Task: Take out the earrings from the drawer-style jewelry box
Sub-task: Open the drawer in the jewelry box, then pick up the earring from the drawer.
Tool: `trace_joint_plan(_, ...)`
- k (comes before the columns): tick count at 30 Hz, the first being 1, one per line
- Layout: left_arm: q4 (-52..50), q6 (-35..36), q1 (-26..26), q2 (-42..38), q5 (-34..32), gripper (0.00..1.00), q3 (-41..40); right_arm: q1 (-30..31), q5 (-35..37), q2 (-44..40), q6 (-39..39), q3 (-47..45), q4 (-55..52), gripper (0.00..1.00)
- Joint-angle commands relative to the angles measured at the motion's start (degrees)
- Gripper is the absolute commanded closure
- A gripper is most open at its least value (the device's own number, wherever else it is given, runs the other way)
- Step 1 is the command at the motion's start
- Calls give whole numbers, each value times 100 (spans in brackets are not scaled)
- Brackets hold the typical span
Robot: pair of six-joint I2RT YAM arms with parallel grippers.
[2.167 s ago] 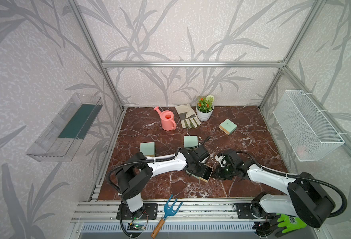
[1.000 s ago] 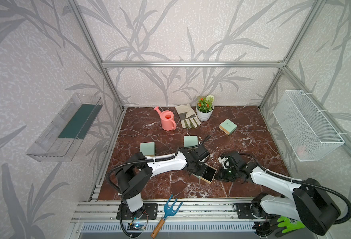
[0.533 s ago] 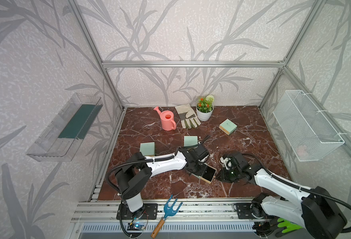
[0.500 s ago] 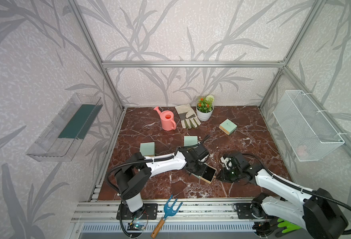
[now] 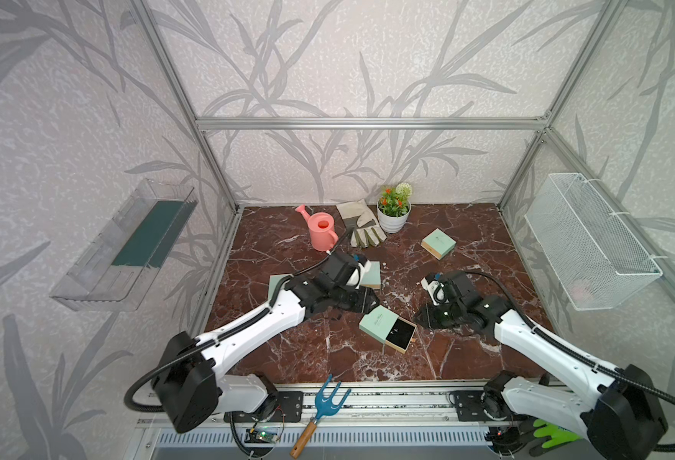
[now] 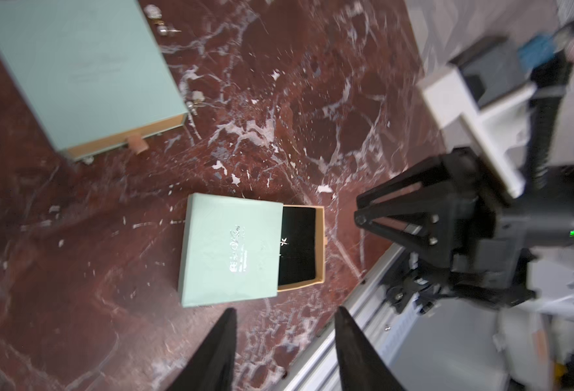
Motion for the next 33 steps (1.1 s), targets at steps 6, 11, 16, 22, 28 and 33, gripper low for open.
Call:
trace_joint_plan(6,-943,633,215,-1641,-1075,0,-83,566,392,841,-348,636,-144,73)
trace_joint_plan(11,-837,982,232,-2117,-1420,0,-446,795,483,1248,-342,824,-118,74)
trace_joint_plan(16,-161,583,287,-2338,-1090,1,-1027,1009,484,1655,-281,951,-83,74)
trace_joint_plan(22,-316,651,303,-2283,-1256,1,-956,1086,355,2100,-228,1036,-32,77)
trace_joint_plan(28,-323,643,347,-2202,-1227,1,-943,1119,355,2177,-175,988,15,80)
trace_joint_plan(33,-341,625,399,-2112,-1175,1,-906,1119,418,2289,-184,1050,-48,82)
